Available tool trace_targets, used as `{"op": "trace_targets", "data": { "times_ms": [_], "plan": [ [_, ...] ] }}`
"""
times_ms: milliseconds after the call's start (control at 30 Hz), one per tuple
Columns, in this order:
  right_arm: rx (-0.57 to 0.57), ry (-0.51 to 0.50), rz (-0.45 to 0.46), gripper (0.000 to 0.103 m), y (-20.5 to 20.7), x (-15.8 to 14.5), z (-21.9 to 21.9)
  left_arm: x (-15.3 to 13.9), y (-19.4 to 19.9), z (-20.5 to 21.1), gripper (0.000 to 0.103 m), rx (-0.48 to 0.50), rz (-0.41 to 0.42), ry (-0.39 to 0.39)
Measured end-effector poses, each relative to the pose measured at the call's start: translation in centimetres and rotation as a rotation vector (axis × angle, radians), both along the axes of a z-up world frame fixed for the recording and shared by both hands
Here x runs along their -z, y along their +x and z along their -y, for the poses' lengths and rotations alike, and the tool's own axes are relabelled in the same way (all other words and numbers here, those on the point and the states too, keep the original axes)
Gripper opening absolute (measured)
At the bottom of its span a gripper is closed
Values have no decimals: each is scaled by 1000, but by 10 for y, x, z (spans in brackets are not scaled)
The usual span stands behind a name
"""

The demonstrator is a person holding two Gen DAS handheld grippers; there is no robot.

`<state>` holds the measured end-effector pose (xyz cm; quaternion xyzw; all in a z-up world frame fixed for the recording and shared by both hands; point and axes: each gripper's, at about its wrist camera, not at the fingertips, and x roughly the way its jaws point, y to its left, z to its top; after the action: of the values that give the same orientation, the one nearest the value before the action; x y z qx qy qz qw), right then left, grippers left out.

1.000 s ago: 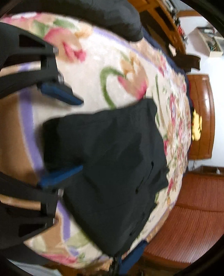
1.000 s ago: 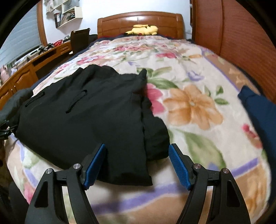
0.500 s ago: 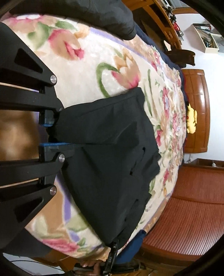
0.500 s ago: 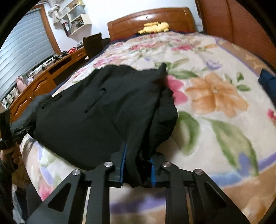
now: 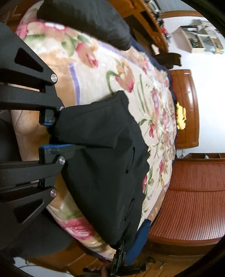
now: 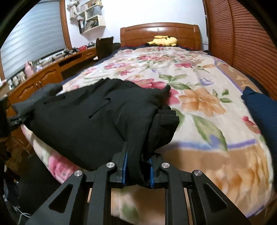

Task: Fold large clothes
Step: 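Pinch the folded coat edge with both grippers and tuck it under, then open both grippers and withdraw from the folded coat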

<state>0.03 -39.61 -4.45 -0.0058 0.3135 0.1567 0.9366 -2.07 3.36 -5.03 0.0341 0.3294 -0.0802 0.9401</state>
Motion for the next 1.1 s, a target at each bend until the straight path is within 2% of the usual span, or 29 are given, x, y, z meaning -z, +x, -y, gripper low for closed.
{"op": "trace_targets", "data": {
  "times_ms": [67,167,233,300,367,400,433,633,800,933,1067,1100],
  "plan": [
    [18,-22,-3,21,-3,1,-3,-2,-3,-1,17,-19,10,-17],
    [29,-68,3,21,-3,6,-10,-8,-9,-8,24,-55,39,-44],
    [34,-79,0,21,0,6,-16,-12,-16,-9,41,-62,64,-41],
    [38,-87,-3,22,1,7,-20,-18,-21,-9,48,-66,93,-38],
    [39,-95,-4,22,4,4,-20,-22,-22,-6,64,-70,107,-27],
    [43,-98,-5,22,5,5,-21,-26,-24,-4,78,-68,126,-20],
    [46,-97,-5,22,2,3,-20,-29,-24,-1,81,-63,141,-19],
    [62,-81,-6,23,-1,5,-22,-48,-14,22,81,-32,194,-40],
    [70,-63,-11,24,-2,6,-20,-51,10,43,81,0,177,-75],
    [75,-66,-15,24,-2,6,-20,-41,29,62,81,32,141,-89],
    [75,-71,-17,24,-2,6,-22,-20,41,73,81,63,73,-123],
    [76,-70,-18,25,-2,6,-22,-7,46,75,78,66,31,-123]
  ]
}}
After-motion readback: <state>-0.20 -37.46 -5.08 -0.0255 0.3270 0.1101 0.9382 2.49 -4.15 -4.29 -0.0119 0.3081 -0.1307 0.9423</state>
